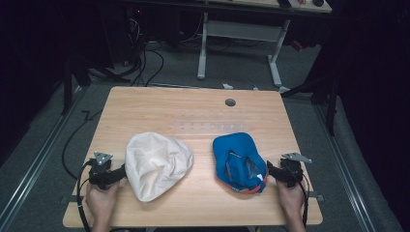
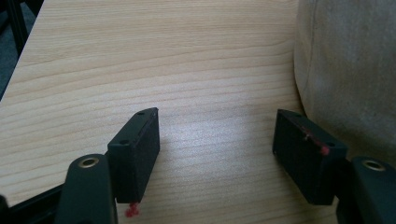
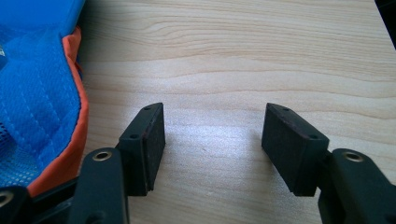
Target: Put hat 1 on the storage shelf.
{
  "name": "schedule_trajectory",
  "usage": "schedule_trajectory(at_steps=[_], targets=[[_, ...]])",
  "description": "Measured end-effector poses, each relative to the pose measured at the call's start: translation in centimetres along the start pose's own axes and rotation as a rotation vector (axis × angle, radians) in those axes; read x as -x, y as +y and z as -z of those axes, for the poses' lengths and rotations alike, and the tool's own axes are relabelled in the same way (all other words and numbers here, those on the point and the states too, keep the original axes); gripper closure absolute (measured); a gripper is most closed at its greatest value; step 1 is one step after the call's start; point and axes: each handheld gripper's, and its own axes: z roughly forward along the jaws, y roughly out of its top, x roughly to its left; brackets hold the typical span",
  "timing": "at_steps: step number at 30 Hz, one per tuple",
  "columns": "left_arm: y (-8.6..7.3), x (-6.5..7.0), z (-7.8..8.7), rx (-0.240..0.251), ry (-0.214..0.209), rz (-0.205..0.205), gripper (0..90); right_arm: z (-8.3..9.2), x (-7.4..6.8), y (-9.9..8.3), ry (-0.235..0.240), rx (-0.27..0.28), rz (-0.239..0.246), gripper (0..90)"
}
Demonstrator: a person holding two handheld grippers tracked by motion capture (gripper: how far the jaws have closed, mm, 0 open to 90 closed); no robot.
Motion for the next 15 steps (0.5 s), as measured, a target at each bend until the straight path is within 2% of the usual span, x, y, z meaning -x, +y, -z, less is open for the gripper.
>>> schedule_trajectory(at_steps=[15], targets=[[0.0,0.04,-0.03,0.004,0.004,0.004,32.4,0.01,-0.1,0.01,0.006,-0.006,0.002,36.8]])
